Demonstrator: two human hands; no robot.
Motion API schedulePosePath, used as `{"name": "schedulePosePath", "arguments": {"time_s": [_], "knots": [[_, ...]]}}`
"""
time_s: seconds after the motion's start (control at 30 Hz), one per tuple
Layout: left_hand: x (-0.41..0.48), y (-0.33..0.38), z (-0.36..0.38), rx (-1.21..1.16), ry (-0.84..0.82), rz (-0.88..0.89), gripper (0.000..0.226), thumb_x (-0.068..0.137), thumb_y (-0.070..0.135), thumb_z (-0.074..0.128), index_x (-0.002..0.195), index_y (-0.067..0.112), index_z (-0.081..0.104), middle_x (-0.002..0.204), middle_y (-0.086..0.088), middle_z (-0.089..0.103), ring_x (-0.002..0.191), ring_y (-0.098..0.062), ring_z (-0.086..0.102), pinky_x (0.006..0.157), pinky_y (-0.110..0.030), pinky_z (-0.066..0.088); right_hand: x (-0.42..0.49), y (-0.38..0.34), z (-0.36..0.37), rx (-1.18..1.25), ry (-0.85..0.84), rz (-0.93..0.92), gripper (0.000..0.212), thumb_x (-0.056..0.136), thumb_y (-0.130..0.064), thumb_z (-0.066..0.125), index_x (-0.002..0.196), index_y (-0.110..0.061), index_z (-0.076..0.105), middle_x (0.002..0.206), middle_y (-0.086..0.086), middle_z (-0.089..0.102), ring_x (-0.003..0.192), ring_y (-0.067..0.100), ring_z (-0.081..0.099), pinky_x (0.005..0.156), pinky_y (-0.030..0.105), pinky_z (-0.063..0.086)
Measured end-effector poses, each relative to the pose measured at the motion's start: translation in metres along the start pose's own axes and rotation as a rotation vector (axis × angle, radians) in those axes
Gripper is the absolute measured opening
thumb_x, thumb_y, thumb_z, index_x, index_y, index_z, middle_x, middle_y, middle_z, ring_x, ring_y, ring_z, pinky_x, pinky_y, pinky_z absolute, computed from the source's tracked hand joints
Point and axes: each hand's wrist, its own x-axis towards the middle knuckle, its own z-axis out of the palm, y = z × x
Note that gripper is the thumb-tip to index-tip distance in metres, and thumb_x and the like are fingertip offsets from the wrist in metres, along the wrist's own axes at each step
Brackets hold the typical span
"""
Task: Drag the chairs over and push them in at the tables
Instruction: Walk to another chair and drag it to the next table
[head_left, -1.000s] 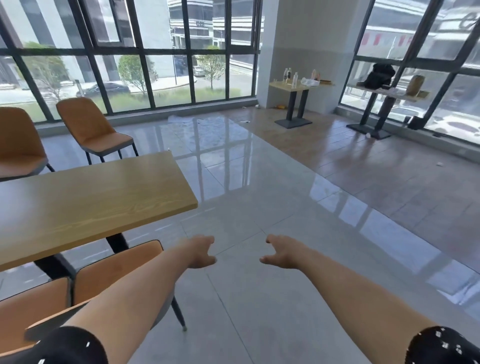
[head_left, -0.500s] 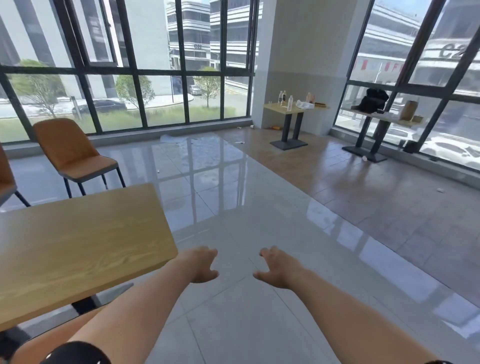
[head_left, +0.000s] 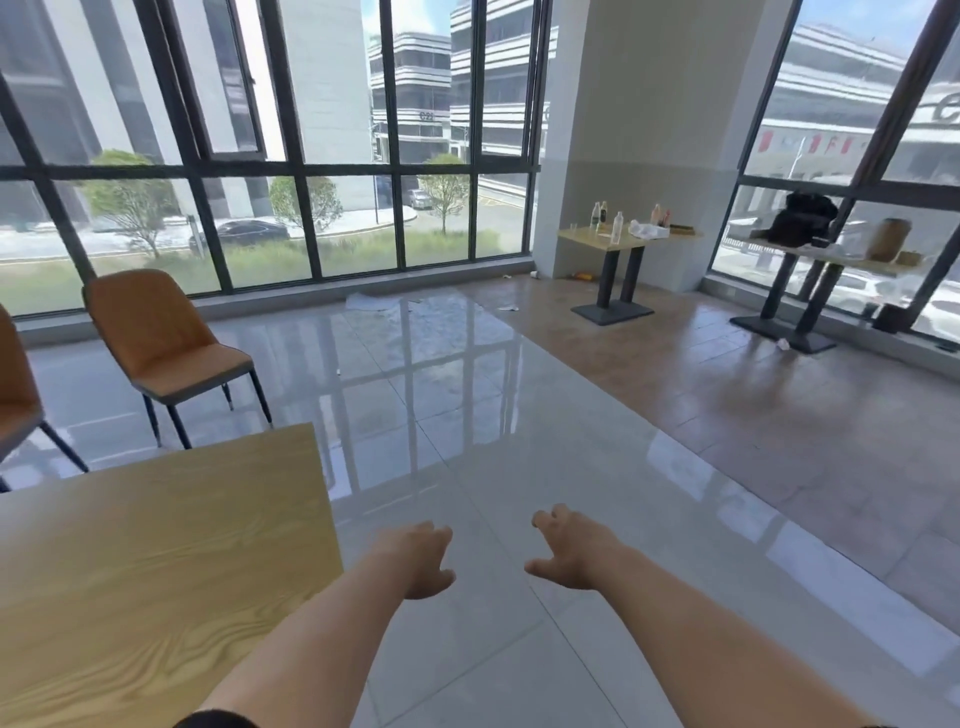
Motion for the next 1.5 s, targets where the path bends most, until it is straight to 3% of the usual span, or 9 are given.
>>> {"name": "schedulePosePath", "arguments": {"time_s": [0.5,0.67,0.83,1.33,1.5], "knots": [[0.220,-0.053,-0.115,-0.118,0.089,-0.175,0.061,0.099,0.053,0.050,0.147,0.016,0.041,0.145,-0.009,0.048,0.130,-0.031,0.051,0.105,-0.043,0.045,0.278,0.089,-0.100,0.076,0.006,-0.116,0.074,0.094,-0.058,0.054,0.151,-0.017,0.032,0.150,0.012,0.037,0.132,0.031,0.046,0.102,0.043,0.045],[0.267,-0.081,-0.135,-0.112,0.073,-0.249,0.057,0.099,0.053,0.050,0.142,0.016,0.044,0.135,-0.007,0.053,0.122,-0.029,0.055,0.095,-0.039,0.046,0.348,0.089,-0.126,0.072,-0.015,-0.194,0.072,0.094,-0.056,0.055,0.151,-0.017,0.032,0.149,0.012,0.038,0.131,0.032,0.046,0.101,0.042,0.045],[0.321,-0.112,-0.151,-0.139,0.057,-0.280,0.059,0.100,0.051,0.048,0.147,0.016,0.040,0.140,-0.008,0.051,0.126,-0.030,0.053,0.098,-0.040,0.045,0.421,0.086,-0.149,0.067,-0.023,-0.230,0.072,0.092,-0.054,0.060,0.149,-0.018,0.035,0.149,0.011,0.038,0.131,0.030,0.047,0.099,0.043,0.046],[0.517,-0.327,-0.226,-0.287,0.081,-0.408,0.064,0.096,0.054,0.054,0.147,0.017,0.040,0.144,-0.009,0.049,0.128,-0.032,0.052,0.103,-0.047,0.047,0.720,-0.004,-0.243,0.023,-0.066,-0.325,0.069,0.092,-0.057,0.057,0.146,-0.018,0.037,0.147,0.010,0.041,0.129,0.030,0.048,0.102,0.044,0.045],[0.569,-0.399,-0.248,-0.286,0.048,-0.451,0.063,0.096,0.052,0.055,0.146,0.017,0.041,0.144,-0.008,0.050,0.127,-0.029,0.053,0.102,-0.041,0.046,0.806,-0.035,-0.270,-0.022,-0.069,-0.378,0.068,0.093,-0.055,0.056,0.147,-0.018,0.037,0.144,0.010,0.042,0.127,0.030,0.049,0.098,0.043,0.047]]}}
